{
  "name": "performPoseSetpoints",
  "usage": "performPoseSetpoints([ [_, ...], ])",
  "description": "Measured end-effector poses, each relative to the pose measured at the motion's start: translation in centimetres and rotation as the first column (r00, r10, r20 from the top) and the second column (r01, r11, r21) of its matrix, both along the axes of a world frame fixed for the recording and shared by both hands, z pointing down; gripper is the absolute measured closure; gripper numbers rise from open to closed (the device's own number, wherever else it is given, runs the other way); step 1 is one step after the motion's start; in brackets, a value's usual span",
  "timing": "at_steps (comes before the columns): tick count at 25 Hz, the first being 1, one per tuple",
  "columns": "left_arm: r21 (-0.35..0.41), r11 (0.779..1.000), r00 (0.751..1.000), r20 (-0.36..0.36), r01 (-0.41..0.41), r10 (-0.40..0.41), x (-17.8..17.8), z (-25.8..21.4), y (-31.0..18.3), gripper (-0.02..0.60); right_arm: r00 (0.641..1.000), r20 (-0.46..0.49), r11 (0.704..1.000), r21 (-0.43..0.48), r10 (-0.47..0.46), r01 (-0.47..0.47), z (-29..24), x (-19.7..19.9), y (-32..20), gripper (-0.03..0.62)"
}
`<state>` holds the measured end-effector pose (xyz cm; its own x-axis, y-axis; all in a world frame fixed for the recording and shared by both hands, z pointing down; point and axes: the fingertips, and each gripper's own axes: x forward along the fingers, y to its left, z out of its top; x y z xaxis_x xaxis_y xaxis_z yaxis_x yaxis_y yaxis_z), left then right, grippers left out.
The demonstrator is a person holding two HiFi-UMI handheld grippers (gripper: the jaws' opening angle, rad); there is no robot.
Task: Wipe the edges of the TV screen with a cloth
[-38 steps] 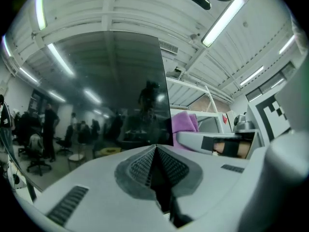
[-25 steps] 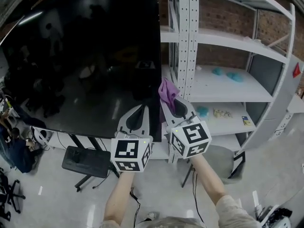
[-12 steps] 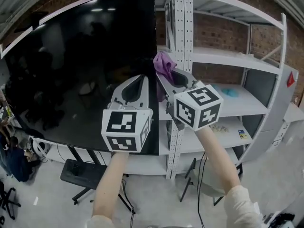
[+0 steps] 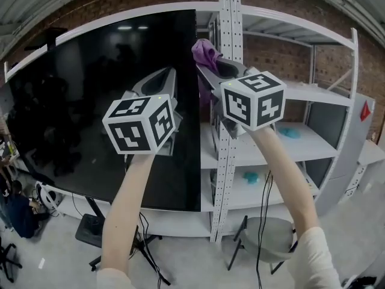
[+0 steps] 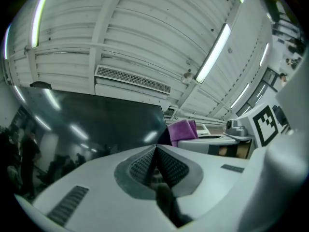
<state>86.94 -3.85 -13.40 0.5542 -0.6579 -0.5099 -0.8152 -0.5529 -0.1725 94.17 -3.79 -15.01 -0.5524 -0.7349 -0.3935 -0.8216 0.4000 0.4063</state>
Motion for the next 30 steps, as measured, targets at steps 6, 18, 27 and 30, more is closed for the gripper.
performPoseSetpoints([
  [6,0.062,0.997,0.997,0.048,0.052,-0.055,-0.7,-5.2,0.4,0.566,0.983,-0.157,0.992,0.092,0.100,-0.086,-7.1,-0.7,0.9,0.540],
  [18,0.104,0.977,0.981,0.047,0.184,-0.190,-2.5,-8.4,-1.1,0.566,0.620,-0.639,0.890,0.354,0.455,-0.288,-11.3,-1.7,0.9,0.540],
  [27,0.149,0.983,0.993,0.042,0.104,-0.112,-8.1,-8.4,-1.2,0.566,0.150,-0.817,0.779,0.450,0.556,-0.437,-12.0,-5.3,0.0,0.540],
  [30,0.162,0.985,0.994,0.079,0.057,-0.070,-10.8,-8.3,-1.5,0.566,0.118,-0.822,0.753,0.441,0.558,-0.488,-11.9,-7.4,-0.7,0.540],
])
